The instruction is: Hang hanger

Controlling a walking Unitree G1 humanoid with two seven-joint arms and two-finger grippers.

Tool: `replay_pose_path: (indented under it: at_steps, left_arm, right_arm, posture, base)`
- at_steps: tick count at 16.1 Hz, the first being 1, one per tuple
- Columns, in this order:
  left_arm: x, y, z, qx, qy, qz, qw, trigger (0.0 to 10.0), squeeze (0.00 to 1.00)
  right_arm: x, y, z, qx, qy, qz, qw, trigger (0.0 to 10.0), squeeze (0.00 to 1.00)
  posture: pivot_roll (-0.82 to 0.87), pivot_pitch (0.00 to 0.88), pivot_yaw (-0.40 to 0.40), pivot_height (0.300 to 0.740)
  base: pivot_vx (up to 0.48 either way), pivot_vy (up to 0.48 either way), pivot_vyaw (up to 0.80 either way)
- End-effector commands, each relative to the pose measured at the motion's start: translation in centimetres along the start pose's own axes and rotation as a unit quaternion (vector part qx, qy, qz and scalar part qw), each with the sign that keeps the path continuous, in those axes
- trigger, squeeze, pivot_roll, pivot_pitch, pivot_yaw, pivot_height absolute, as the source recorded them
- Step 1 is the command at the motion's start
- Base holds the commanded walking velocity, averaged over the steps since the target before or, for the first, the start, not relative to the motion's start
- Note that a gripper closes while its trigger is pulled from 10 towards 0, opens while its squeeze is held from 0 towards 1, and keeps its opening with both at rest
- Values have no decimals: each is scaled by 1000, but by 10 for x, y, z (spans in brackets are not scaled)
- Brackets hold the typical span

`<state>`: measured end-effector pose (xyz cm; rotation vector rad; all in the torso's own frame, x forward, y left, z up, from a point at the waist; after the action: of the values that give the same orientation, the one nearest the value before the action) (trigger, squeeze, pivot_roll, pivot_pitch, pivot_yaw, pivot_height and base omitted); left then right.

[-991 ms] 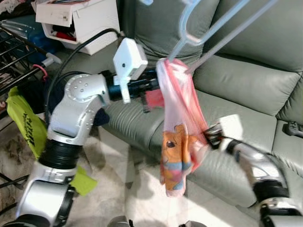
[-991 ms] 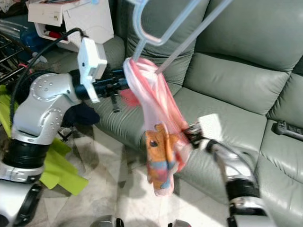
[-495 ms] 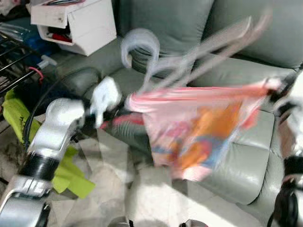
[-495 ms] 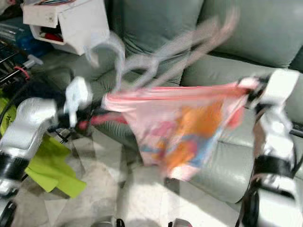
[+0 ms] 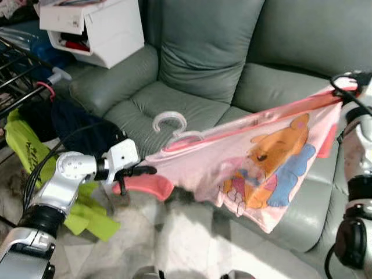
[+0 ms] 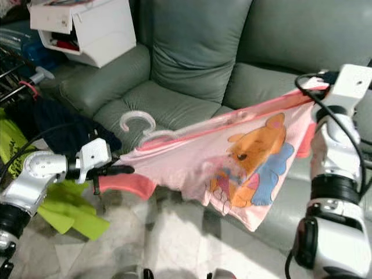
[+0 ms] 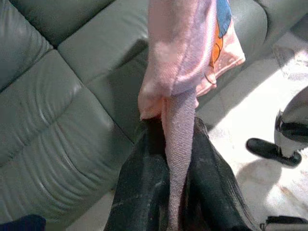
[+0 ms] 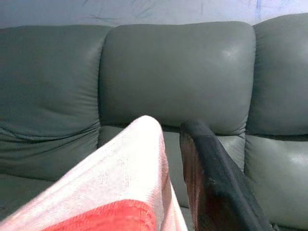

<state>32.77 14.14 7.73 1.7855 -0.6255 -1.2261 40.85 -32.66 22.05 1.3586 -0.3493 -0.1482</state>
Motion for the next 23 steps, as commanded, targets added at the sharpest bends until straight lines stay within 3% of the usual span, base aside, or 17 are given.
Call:
replay_pose_path:
  at_steps: [1,3,4,5,9,10,11,14,15,17,18,19,21,22,23]
  left_arm:
    - [1,-11,-5,15,16,-30,999,0,0]
    - [6,-17,-9,23,29,-52,998,0,0]
    - [9,-29,-13,37,45,-95,994,0,0]
    - [8,-34,-18,43,57,-116,991,0,0]
    - [-12,-49,-44,53,117,-173,976,0,0]
    - [-19,-53,-54,39,154,-181,971,0,0]
    - [-25,-54,-69,-9,215,-170,962,0,0]
    - [-22,-57,-76,-89,276,-139,947,0,0]
    - [-22,-57,-76,-89,276,-139,947,0,0]
    - [-10,-53,-74,-141,300,-97,939,0,0]
    - [-4,-50,-77,-181,342,-62,920,0,0]
    - [-9,-50,-85,-187,382,-50,903,0,0]
    - [-18,-48,-97,-240,442,-16,864,0,0]
    - [-15,-49,-96,-283,447,4,849,0,0]
    - [-15,-49,-95,-290,447,7,846,0,0]
  right_arm:
    - [1,1,-6,4,6,1,1000,0,0]
    - [2,-2,-17,9,20,-3,1000,0,0]
    - [3,-1,-36,11,46,-1,999,0,0]
    - [4,0,-44,14,56,0,998,0,0]
    - [8,3,-82,31,89,-3,996,0,0]
    - [7,6,-112,44,105,-1,994,0,0]
    - [4,13,-148,55,129,2,990,0,0]
    - [-11,37,-216,78,213,21,974,0,0]
    - [-11,37,-216,78,213,21,974,0,0]
    - [-29,50,-257,96,287,31,953,0,0]
    - [-48,59,-286,113,350,41,929,0,0]
    - [-57,63,-296,119,379,50,916,0,0]
    - [-69,55,-306,95,412,57,904,0,0]
    - [-81,45,-313,101,442,45,890,0,0]
    - [-84,43,-315,101,451,42,886,0,0]
  posture:
    - [-38,16,95,740]
    - [-42,9,96,740]
    - [-40,0,91,740]
    - [-37,0,89,740]
    - [-15,0,69,740]
    - [-8,0,65,740]
    - [-4,0,63,740]
    - [1,0,54,740]
    - [1,0,54,740]
    - [-2,0,47,740]
    - [-3,0,46,740]
    - [-3,0,46,740]
    - [-12,0,47,740]
    - [-15,0,51,740]
    - [-17,0,52,740]
  base:
    - [0,0,0]
    - [0,0,0]
    - [0,0,0]
    - [0,0,0]
    - [0,0,0]
    - [0,0,0]
    - [0,0,0]
    - [0,0,0]
    - [0,0,0]
    - [0,0,0]
    - [0,0,0]
    - [0,0,0]
    - [0,0,0]
    - [0,0,0]
    - [0,0,0]
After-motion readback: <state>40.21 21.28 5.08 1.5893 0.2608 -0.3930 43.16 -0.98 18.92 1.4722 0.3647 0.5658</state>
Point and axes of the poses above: a point about 5 cm out from each wrist's last joint towards the gripper, its own x axis pointing out of the wrist towards the gripper, its own y axis along the axis of the wrist's last joint, z = x × y, the point moved 6 cm from there along x, pointing out of the wrist towards the gripper, and after that the axes turned 9 degrees about -x, right-handed, at the moved point
